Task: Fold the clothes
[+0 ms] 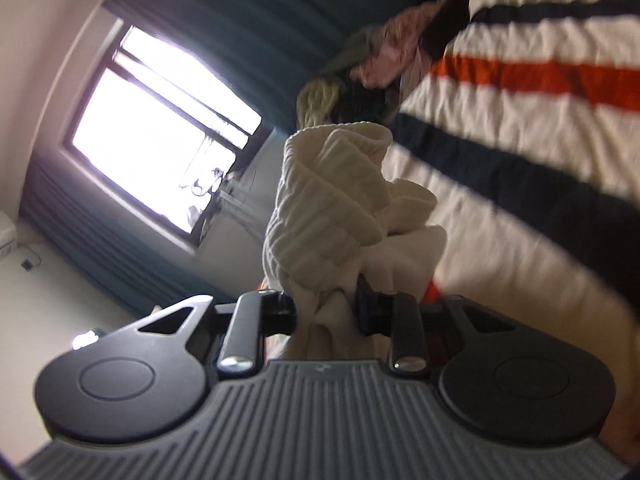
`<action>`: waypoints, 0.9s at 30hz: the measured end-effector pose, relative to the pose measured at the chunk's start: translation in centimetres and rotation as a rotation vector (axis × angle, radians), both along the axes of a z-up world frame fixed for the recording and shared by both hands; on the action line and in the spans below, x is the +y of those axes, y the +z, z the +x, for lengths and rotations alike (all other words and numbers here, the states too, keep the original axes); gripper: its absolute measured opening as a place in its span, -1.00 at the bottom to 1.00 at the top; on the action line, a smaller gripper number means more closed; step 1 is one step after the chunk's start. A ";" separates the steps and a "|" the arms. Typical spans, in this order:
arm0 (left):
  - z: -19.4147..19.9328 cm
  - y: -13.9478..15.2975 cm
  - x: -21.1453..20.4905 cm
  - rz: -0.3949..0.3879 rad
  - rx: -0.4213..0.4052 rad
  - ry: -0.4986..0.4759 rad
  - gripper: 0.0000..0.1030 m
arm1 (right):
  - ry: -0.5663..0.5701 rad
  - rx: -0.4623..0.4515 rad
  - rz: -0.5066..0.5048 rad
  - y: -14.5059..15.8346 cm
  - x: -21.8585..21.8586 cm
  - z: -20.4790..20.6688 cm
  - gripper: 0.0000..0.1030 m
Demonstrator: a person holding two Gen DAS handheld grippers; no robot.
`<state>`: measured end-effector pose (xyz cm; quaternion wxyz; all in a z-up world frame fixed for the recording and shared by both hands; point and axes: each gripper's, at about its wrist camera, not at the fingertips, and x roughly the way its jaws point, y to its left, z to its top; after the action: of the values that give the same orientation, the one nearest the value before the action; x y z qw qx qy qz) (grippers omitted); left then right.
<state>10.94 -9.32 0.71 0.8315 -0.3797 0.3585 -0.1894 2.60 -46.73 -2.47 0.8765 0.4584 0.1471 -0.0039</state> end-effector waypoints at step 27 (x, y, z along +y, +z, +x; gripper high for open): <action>29.2 -4.0 -33.3 0.204 -0.169 -0.254 -0.21 | -0.217 0.101 0.035 -8.0 -25.1 18.8 -0.42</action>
<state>40.10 -42.59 -3.29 0.8622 -0.2279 0.3499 -0.2868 21.37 -71.80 -10.43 0.8543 0.4859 0.1405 -0.1195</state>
